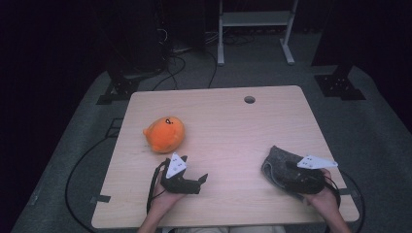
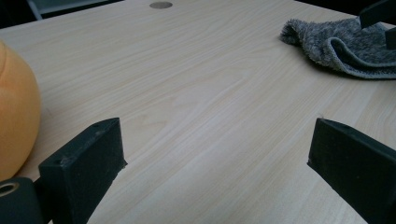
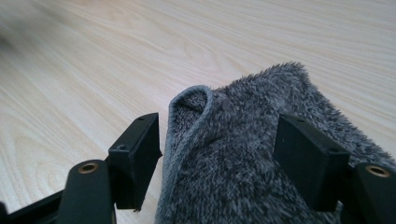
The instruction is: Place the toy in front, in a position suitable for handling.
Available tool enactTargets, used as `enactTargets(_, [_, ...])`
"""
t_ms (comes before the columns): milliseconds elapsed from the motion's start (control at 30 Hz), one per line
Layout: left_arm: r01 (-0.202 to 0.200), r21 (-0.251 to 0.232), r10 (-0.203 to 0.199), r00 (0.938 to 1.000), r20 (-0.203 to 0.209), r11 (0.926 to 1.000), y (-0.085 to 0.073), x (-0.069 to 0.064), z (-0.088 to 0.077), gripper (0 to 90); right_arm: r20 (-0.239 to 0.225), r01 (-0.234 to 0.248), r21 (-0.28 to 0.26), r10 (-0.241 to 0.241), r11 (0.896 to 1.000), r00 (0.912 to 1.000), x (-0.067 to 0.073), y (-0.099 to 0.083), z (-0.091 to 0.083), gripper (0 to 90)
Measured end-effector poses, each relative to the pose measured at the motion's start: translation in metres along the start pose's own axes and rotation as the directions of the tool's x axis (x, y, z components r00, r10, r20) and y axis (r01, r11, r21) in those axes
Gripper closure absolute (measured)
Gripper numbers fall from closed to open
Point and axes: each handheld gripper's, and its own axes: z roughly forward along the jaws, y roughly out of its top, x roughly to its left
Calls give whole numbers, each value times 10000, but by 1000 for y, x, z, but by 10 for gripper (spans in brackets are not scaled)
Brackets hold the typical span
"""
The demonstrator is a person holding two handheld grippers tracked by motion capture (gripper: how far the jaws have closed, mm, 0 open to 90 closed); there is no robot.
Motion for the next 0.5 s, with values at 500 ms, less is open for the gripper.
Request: enactTargets(500, [-740, -694, 711, 9965, -430, 9948, 35, 9, -16, 28, -279, -641, -523, 627, 9966, 9976, -1, -1, -11, 291])
